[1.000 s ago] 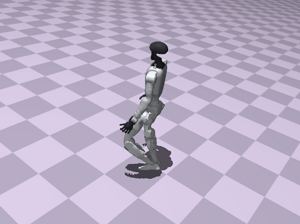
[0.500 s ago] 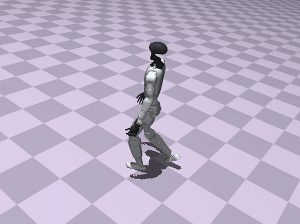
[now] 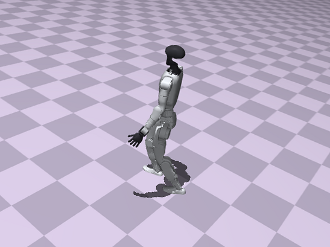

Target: Walk

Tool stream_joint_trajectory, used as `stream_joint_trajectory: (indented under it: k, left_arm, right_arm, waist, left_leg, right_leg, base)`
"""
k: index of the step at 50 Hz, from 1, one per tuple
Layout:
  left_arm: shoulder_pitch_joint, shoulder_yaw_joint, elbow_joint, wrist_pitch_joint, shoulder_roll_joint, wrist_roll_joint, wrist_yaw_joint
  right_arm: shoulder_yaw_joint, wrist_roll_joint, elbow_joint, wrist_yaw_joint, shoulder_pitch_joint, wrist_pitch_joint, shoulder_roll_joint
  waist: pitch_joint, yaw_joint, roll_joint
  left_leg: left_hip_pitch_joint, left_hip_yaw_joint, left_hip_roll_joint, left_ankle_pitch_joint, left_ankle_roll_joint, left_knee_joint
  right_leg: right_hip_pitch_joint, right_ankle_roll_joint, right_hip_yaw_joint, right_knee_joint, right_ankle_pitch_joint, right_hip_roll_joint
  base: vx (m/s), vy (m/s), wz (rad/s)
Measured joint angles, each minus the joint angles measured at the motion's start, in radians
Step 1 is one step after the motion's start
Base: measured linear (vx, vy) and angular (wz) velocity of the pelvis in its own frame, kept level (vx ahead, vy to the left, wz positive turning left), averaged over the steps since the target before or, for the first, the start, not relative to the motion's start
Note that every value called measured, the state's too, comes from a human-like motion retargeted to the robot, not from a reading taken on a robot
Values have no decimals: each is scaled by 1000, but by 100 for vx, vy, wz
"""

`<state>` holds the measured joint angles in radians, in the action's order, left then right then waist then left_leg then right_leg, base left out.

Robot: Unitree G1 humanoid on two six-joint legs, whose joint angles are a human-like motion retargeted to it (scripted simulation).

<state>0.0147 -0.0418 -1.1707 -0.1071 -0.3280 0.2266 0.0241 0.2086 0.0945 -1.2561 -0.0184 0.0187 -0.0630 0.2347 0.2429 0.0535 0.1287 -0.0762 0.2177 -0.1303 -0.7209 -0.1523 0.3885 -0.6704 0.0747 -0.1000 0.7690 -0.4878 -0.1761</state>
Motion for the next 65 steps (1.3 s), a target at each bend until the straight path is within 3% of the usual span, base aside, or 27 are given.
stream_joint_trajectory:
  k: [3, 6, 11, 15, 19, 25, 30, 40, 46, 50, 53, 58, 62, 65]
  left_arm:
    - [3, 15, -10, 0, 8, 26, 1]
    - [4, 24, -13, 2, 14, 50, 1]
    - [1, 22, 2, 12, 26, 62, -4]
    - [10, 18, 16, 17, 42, 58, -11]
    - [31, 21, 12, 16, 52, 55, -24]
    - [64, 29, -4, 15, 61, 51, -40]
    - [76, 33, -15, 14, 60, 41, -38]
    - [93, 36, -36, 18, 53, 35, -20]
    - [92, 38, -60, 20, 43, 58, -24]
    - [85, 30, -67, 17, 34, 55, -36]
    - [82, 20, -57, 17, 23, 32, -41]
    - [54, -4, -36, 25, -4, -16, -42]
    - [44, -20, -17, 31, -24, -48, -45]
    - [43, -34, -8, 30, -37, -66, -58]
  right_arm:
    - [-4, -6, -14, -12, 2, 0, -6]
    - [-6, -8, -24, -22, -4, 0, -14]
    - [-6, -1, -27, -30, -31, 4, -25]
    - [-12, 5, -21, -29, -50, 9, -32]
    - [-14, 9, -5, -14, -62, 12, -37]
    - [4, -2, 17, 16, -65, 7, -45]
    - [24, -31, 31, 33, -65, 1, -44]
    - [48, -88, 25, 27, -56, 1, -20]
    - [34, -91, -7, 27, -48, 10, -7]
    - [24, -80, -27, 52, -53, 12, 6]
    - [22, -68, -29, 72, -60, 11, 13]
    - [22, -61, -23, 97, -90, 4, 20]
    - [31, -59, -2, 106, -90, 4, 20]
    - [32, -53, 3, 111, -83, 10, 18]
  waist:
    - [3, -10, -13]
    - [-3, -21, -35]
    - [-8, -59, -69]
    - [-2, -92, -80]
    - [-1, -102, -66]
    - [-2, -95, -40]
    - [9, -78, -12]
    - [43, -79, 14]
    - [57, -66, 66]
    - [35, -27, 133]
    - [27, 4, 153]
    - [7, 54, 147]
    - [-3, 77, 103]
    - [-7, 71, 59]
  left_leg:
    - [-29, 17, 69, -20, 20, 181]
    - [-97, 51, 193, 27, 41, 447]
    - [-263, 73, 406, 55, -5, 834]
    - [-386, 69, 459, -11, -31, 902]
    - [-464, 85, 412, -63, -29, 779]
    - [-540, 120, 320, -55, 0, 513]
    - [-577, 134, 234, 10, 20, 277]
    - [-641, 117, 180, 125, 43, 163]
    - [-589, 124, 104, 216, 19, 201]
    - [-490, 128, -24, 246, -18, 135]
    - [-447, 124, -76, 234, -34, 119]
    - [-318, 97, -129, 269, -15, -47]
    - [-198, 59, -116, 315, 25, -200]
    - [-114, 35, -83, 366, 53, -329]
  right_leg:
    - [55, -33, -9, 7, -35, 38]
    - [111, -68, -33, -11, -60, 90]
    - [191, -115, -66, -99, -71, 194]
    - [253, -120, -71, -193, -56, 251]
    - [317, -105, -62, -266, -52, 261]
    - [370, -88, -54, -282, -97, 234]
    - [399, -83, -53, -279, -142, 190]
    - [422, -75, -40, -137, -216, 133]
    - [431, -35, -10, 33, -127, 54]
    - [391, 51, 40, 277, 84, -33]
    - [301, 47, 36, 486, 154, -105]
    - [139, -24, 7, 583, 5, -175]
    - [67, -49, -42, 381, -100, -125]
    - [61, -42, -66, 153, -90, -36]
  base:
    - [35, -14, 15]
    - [33, -17, 7]
    - [29, -16, -10]
    - [29, -9, -16]
    - [30, -4, -1]
    - [30, -1, 14]
    - [29, 2, 24]
    - [33, 8, 22]
    - [42, 11, 37]
    - [39, 8, 63]
    - [36, 5, 36]
    - [35, 2, 14]
    - [31, -4, 3]
    - [25, -5, -14]
